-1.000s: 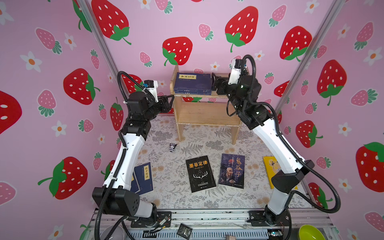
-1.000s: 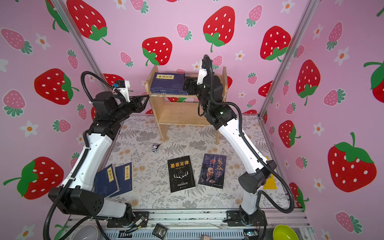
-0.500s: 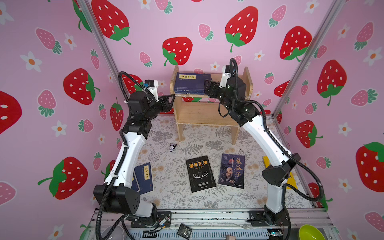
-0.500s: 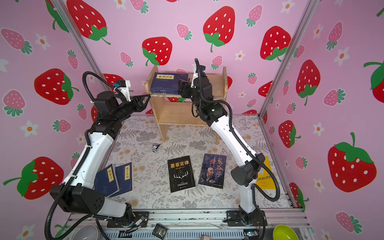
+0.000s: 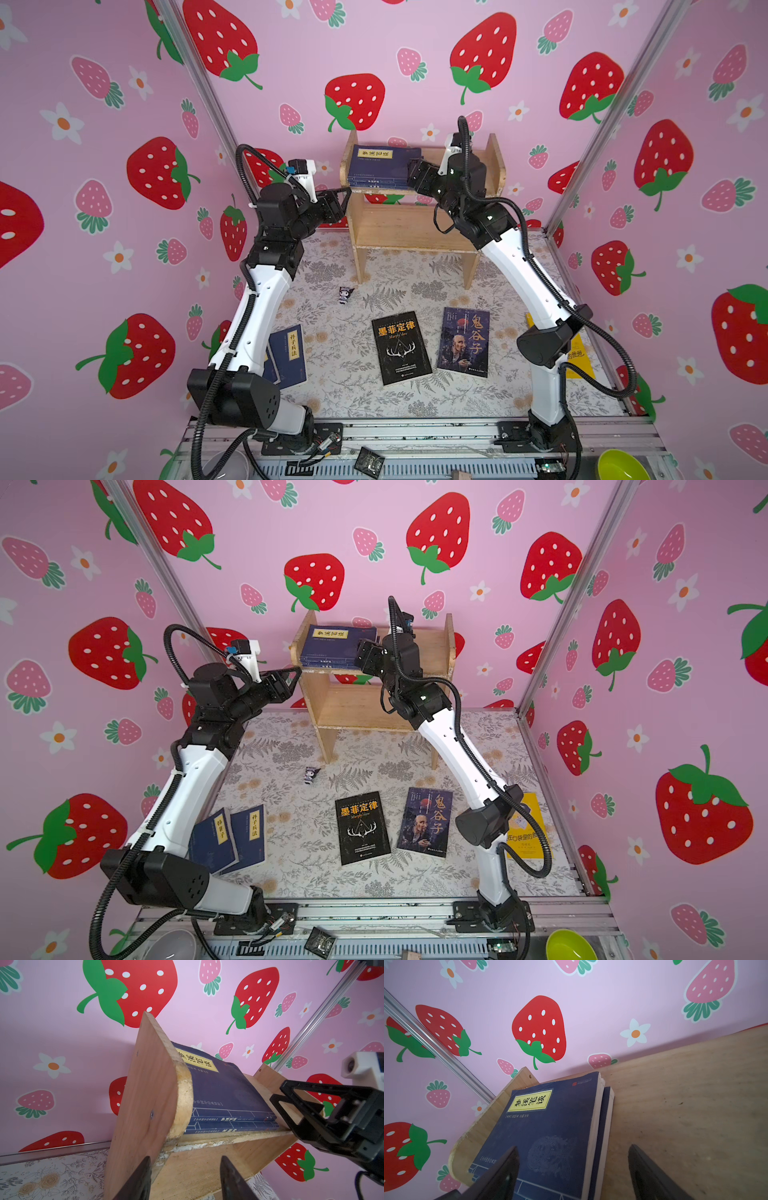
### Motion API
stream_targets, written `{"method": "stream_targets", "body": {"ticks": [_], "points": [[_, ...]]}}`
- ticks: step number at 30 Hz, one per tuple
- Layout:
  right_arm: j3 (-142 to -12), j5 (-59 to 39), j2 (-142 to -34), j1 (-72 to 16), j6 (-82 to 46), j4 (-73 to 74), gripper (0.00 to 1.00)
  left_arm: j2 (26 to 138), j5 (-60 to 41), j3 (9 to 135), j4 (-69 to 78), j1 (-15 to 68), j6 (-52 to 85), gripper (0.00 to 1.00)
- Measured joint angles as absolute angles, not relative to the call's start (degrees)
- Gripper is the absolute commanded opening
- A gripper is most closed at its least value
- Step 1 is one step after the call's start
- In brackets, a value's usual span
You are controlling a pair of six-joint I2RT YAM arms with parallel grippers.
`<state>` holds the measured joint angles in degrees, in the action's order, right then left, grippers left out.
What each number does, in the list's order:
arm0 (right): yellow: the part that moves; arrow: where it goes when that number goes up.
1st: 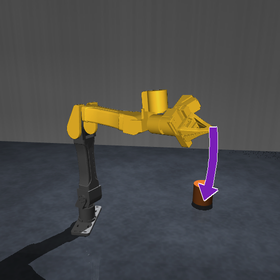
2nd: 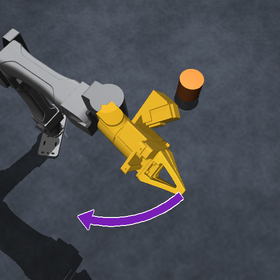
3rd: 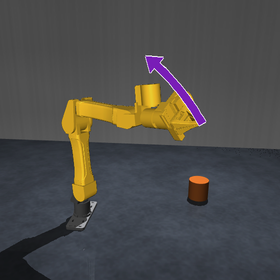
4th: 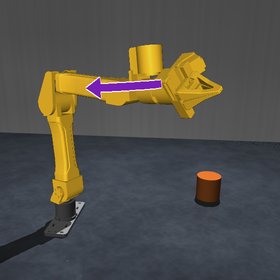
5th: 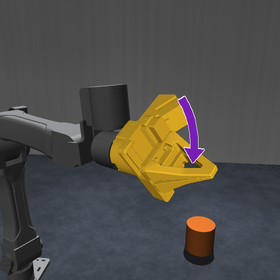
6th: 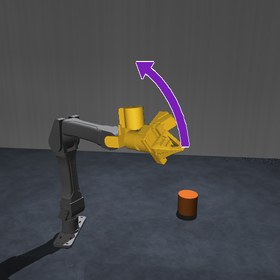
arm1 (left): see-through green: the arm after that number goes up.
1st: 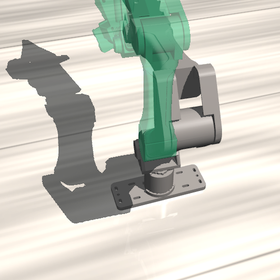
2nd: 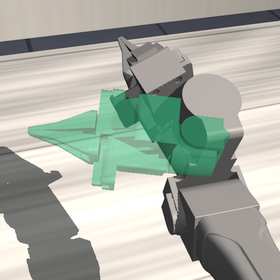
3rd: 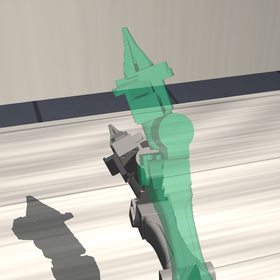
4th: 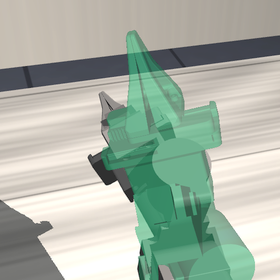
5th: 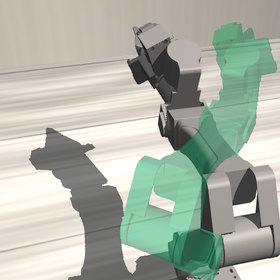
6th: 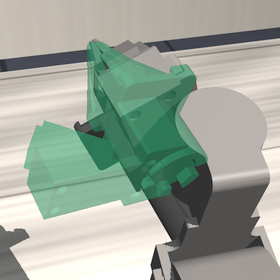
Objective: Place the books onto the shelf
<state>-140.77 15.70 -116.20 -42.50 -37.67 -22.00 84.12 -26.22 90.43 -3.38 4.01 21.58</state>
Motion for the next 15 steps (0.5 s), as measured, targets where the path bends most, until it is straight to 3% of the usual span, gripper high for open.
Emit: {"method": "stream_targets", "body": {"ticks": [15], "points": [[-142.98, 11.84, -119.55, -44.73, -45.17, -16.75, 0.81, 87.15, -30.17, 90.98, 0.30, 4.16, 24.58, 0.59]]}}
